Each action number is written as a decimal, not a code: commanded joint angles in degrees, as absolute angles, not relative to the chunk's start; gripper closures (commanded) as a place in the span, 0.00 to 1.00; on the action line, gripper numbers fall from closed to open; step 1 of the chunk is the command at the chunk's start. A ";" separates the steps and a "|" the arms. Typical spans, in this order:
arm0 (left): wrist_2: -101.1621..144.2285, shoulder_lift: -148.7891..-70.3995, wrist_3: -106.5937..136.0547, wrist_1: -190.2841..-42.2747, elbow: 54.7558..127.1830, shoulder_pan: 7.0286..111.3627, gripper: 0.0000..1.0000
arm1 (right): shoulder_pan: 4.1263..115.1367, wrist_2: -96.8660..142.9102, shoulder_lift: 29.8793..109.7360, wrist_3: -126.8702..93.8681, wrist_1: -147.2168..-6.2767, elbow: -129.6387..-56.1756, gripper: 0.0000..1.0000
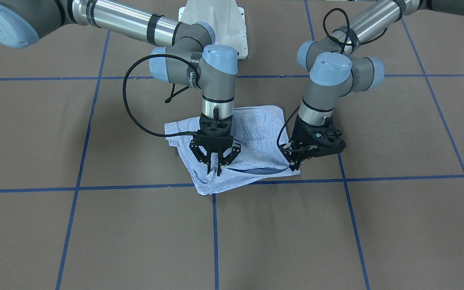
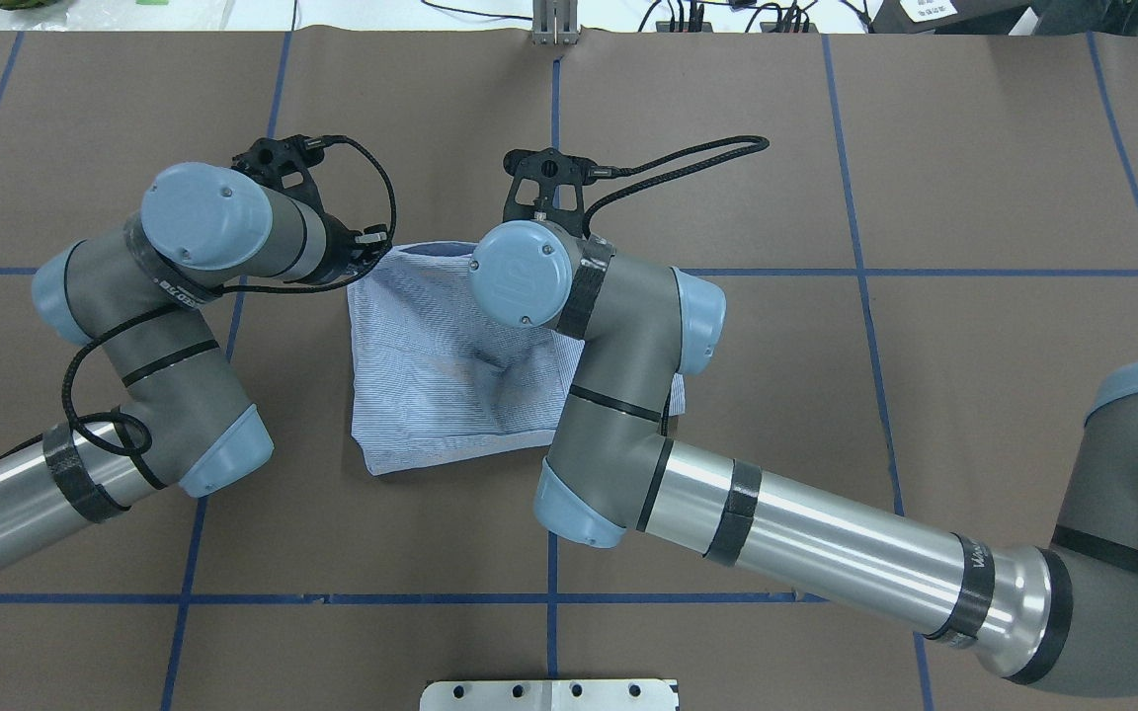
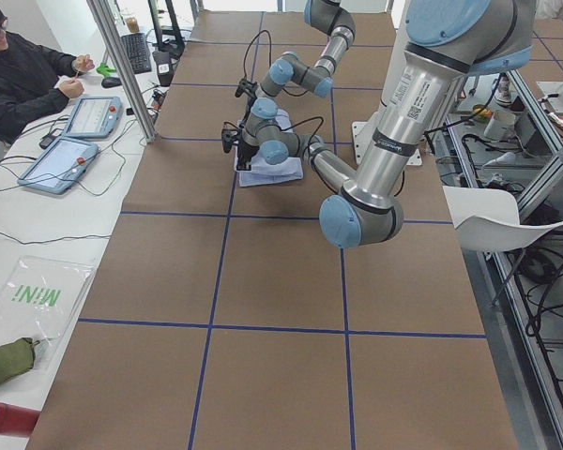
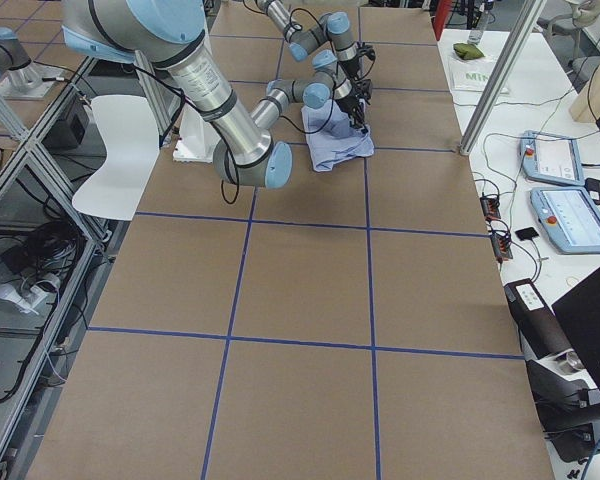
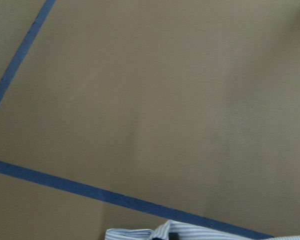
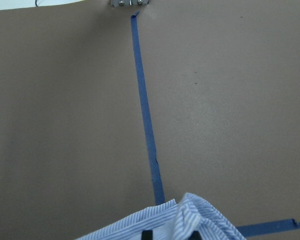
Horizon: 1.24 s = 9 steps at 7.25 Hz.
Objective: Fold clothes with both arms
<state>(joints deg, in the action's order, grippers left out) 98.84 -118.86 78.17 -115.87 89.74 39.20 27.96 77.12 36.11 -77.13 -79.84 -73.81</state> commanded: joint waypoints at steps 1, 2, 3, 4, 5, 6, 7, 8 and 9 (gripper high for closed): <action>100.01 -118.39 67.99 -115.49 92.53 40.59 0.00 | 32.40 88.08 33.50 -74.45 -80.50 -73.83 0.00; 106.11 -117.08 62.63 -114.88 94.90 43.48 0.00 | 35.04 93.90 33.75 -71.92 -81.81 -75.22 0.00; 110.61 -112.72 56.40 -114.87 98.66 46.73 0.00 | 37.50 97.43 35.49 -68.33 -86.52 -79.85 0.00; 112.66 -107.02 48.42 -114.26 103.23 49.98 0.00 | 40.31 101.04 40.90 -62.55 -92.58 -89.46 0.00; 114.33 -102.96 40.07 -110.86 107.01 53.66 0.00 | 43.73 104.21 48.44 -55.53 -97.94 -99.65 0.00; 115.30 -99.44 30.07 -107.35 109.83 58.40 0.00 | 49.08 108.07 55.65 -46.15 -102.17 -107.59 0.00; 118.27 -95.84 19.44 -106.71 110.47 64.80 0.00 | 55.66 113.41 62.25 -33.35 -104.22 -111.84 0.00; 120.82 -92.76 8.37 -106.61 110.04 71.39 0.00 | 62.25 117.56 69.80 -21.74 -104.41 -114.41 0.00; 121.46 -89.85 -0.96 -106.52 109.34 77.72 0.00 | 68.49 120.03 76.92 -9.44 -104.15 -115.65 0.00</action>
